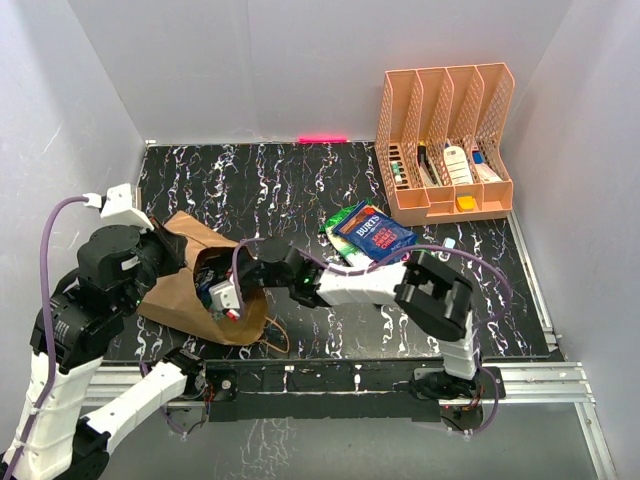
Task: Take the snacks out of the paper bag
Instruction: Take out the snack from the paper bag, then place the snack at the center of the board.
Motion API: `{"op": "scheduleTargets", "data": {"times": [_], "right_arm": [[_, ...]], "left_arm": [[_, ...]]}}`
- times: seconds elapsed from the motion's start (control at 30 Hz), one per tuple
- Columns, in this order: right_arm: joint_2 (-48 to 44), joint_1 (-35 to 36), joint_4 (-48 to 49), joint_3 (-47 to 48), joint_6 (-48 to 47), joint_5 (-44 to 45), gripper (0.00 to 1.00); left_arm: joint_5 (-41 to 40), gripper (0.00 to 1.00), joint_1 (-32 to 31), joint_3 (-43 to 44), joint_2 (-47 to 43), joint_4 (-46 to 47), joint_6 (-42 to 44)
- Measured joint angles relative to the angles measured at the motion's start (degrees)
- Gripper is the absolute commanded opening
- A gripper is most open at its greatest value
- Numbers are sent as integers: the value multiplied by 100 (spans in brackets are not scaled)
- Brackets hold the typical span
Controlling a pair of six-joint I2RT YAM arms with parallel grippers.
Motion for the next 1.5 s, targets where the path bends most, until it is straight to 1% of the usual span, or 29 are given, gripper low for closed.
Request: {"op": "scheduleTargets", "data": {"times": [0.23, 0.33, 0.4, 0.5, 0.57, 0.67, 0.73, 0.8, 0.83, 0.97, 1.07, 1.13, 1.2, 1.3, 1.4, 1.5], "right_arm": [[-1182, 24, 120, -776, 1303, -282, 7], [-1775, 94, -63, -1204, 2037, -411, 7], [-2234, 138, -404, -1405, 2664, -492, 7], [-2966, 188, -1047, -1604, 3764, -450, 7], [-3493, 221, -1692, -1639, 4695, -219, 7], [-4251, 238, -2782, -1626, 6113, 345, 7], [-4656, 238, -3681, -1556, 6981, 791, 7], [-4913, 238, -4518, -1451, 7759, 1261, 7], [-5029, 240, -5123, -1355, 8282, 1635, 7], [-5156, 225, -6614, -1097, 9573, 2540, 7], [-5093, 144, -7344, -881, 10203, 2949, 7], [-4977, 9, -7608, -656, 10443, 3086, 7], [-4813, -280, -7661, -422, 10548, 3099, 7], [-4489, -990, -7523, -138, 10583, 2830, 7], [-4024, -1943, -7031, 2, 10647, 2006, 7], [-3580, -2564, -6408, 2, 10902, 1191, 7]], "left_arm": [[-66, 0, 0, -44, -33, 103, 4], [-76, 0, 0, -42, -26, 144, 35], [-83, 0, 0, -35, -17, 157, 68], [-107, 0, 0, -22, -7, 205, 118], [-125, 0, 0, 7, -7, 232, 140], [-146, 0, 0, 50, -9, 256, 173], [-155, 0, 0, 52, -17, 260, 175], [-160, 0, 0, 52, -26, 262, 173], [-162, 0, 0, 52, -35, 262, 170], [-162, 0, 0, 48, -85, 284, 122], [-162, 0, 0, 28, -125, 293, 79], [-160, 0, 0, 28, -127, 291, 57], [-157, 0, 0, 28, -125, 291, 33], [-160, 0, 0, 28, -127, 286, 15], [-160, 0, 0, 37, -127, 264, -2], [-160, 0, 0, 76, -127, 229, -9]]}}
